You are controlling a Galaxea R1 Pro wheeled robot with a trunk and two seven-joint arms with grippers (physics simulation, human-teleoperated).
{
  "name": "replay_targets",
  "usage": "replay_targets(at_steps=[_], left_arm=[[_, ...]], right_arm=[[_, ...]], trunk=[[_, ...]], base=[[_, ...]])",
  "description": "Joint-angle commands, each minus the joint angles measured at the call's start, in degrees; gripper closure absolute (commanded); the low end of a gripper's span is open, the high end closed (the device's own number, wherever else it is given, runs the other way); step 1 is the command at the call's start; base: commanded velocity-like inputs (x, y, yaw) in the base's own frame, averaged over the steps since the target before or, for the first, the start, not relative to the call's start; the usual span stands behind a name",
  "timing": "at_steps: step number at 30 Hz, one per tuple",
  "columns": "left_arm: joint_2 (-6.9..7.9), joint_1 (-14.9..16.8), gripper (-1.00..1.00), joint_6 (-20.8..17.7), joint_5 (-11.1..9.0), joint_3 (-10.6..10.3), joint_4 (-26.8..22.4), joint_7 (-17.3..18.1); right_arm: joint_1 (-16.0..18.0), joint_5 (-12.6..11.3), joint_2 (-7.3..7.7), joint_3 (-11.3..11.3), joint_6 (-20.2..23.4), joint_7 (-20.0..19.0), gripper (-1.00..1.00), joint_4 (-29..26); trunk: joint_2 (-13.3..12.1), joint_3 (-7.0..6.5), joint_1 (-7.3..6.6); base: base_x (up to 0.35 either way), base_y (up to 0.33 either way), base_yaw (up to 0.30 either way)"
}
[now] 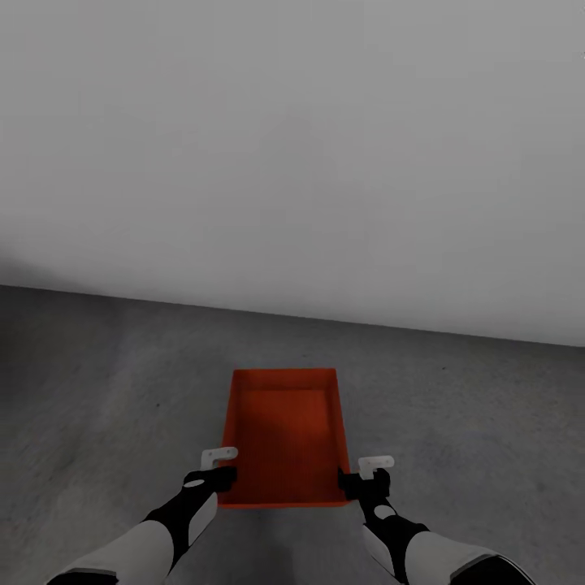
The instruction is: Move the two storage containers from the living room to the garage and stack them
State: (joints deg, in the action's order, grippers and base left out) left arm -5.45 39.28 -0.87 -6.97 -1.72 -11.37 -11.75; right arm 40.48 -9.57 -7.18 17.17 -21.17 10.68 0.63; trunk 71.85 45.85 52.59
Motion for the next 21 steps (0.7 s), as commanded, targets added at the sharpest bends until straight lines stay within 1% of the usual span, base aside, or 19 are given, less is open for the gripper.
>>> replay_targets(at_steps=[1, 21], left_arm=[[0.00, 0.01, -1.00, -0.09, -0.58, -0.21, -0.06, -0.21], [0.00, 0.01, -1.00, -0.09, -0.58, -0.21, 0.03, -0.18]], right_arm=[[0.03, -0.54, -0.02, 0.49, -0.19, 0.13, -1.00, 0.07], [0.03, -0.54, -0.02, 0.49, -0.28, 0.13, -1.00, 0.07]], trunk=[[-0.39, -0.15, -0.23], [-8.42, -3.74, -4.62]], base=[[0.000, 0.000, 0.000], [0.000, 0.000, 0.000]])
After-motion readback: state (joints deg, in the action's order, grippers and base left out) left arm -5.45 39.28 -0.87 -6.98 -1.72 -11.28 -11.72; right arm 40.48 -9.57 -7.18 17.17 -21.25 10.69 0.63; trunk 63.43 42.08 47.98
